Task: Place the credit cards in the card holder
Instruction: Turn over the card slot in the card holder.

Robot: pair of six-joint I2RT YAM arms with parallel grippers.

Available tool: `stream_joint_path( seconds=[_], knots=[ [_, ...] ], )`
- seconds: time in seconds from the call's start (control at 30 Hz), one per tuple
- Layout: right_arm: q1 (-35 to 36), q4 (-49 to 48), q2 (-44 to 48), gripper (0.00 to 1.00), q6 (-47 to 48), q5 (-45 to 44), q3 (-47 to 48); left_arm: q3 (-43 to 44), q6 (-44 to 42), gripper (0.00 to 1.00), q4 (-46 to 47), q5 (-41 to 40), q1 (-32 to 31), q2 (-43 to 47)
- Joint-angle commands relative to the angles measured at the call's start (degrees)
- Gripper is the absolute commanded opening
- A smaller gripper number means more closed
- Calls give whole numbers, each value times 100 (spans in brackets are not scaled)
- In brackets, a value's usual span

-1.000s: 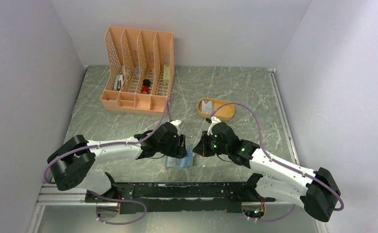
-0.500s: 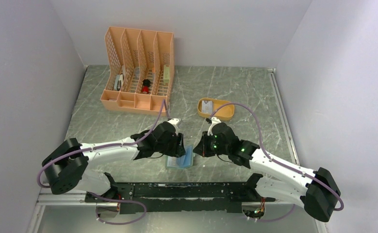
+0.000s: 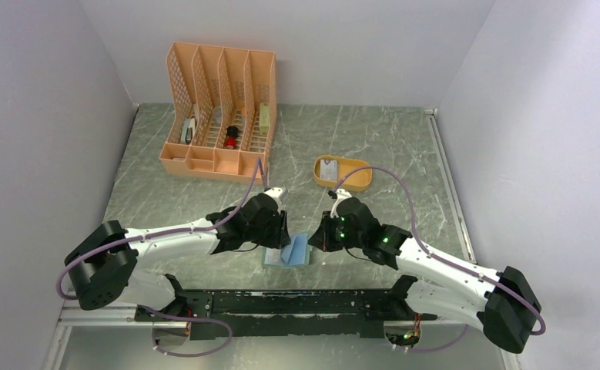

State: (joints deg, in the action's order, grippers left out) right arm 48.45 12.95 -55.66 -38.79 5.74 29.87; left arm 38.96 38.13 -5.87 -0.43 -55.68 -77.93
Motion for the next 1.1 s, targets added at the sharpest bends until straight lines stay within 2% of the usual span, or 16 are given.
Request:
stream_joint_path(
  seconds=[0.0,0.03,0.07,0.23,0.3,0.37,0.6,0.77,0.9,1.07],
  knots=[
    [-2,-54,60,0,-111,-87,-160,145,-82,36,-7,-38,-30,-29],
    [-2,-17,49,0,-136,-109,-165,147,-75,36,-3,-29,-30,-48],
    [-2,19,47,6,-155,-134,-165,155,-71,36,2,-20,-26,-61],
    [-2,307,102,45,-256,-394,-113,197,-69,36,7,-10,-30,-114],
    [-2,490,144,55,-254,-559,-29,214,-69,36,7,-10,-26,-141],
    [3,607,202,59,-245,-572,51,232,-70,36,22,-10,-26,-168],
    [183,452,233,61,-194,-294,367,276,-49,36,62,66,-31,-205],
    [650,45,-80,60,-320,-73,562,313,-60,36,58,95,-31,-253],
    [820,-548,-344,53,-670,144,300,348,-56,36,53,117,-33,-326],
    [850,-1035,-610,55,-1099,177,-157,373,-55,36,65,143,-39,-337]
  ],
)
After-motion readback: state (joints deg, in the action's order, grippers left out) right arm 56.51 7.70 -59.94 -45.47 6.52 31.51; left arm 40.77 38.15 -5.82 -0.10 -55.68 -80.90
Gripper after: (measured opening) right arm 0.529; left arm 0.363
